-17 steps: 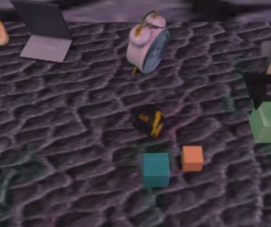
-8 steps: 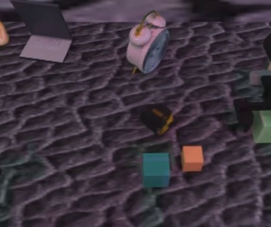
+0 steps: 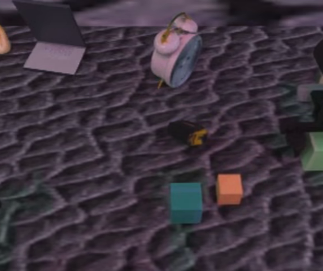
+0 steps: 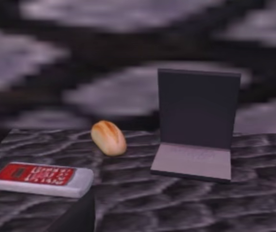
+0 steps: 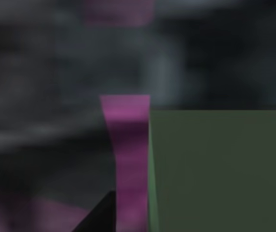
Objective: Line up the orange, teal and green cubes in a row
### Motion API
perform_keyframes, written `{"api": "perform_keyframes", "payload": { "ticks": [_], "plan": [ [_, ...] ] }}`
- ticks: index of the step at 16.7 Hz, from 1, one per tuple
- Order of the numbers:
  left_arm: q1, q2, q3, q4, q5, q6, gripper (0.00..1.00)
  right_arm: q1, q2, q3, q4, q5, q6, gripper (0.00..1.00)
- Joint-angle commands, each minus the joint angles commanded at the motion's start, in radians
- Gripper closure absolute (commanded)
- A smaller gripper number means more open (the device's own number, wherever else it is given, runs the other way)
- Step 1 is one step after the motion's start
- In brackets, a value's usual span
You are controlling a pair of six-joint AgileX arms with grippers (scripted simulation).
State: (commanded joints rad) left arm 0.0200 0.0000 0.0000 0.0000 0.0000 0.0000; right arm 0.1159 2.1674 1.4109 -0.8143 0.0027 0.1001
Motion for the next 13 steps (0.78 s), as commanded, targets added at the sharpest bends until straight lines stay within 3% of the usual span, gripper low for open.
{"api": "perform_keyframes", "payload": {
  "ticks": [8, 13],
  "plan": [
    [0.0, 0.0, 0.0, 0.0, 0.0, 0.0, 0.0, 0.0, 0.0, 0.0, 0.0, 0.0, 0.0, 0.98],
    [0.0, 0.0, 0.0, 0.0, 0.0, 0.0, 0.0, 0.0, 0.0, 0.0, 0.0, 0.0, 0.0, 1.0]
  ]
}}
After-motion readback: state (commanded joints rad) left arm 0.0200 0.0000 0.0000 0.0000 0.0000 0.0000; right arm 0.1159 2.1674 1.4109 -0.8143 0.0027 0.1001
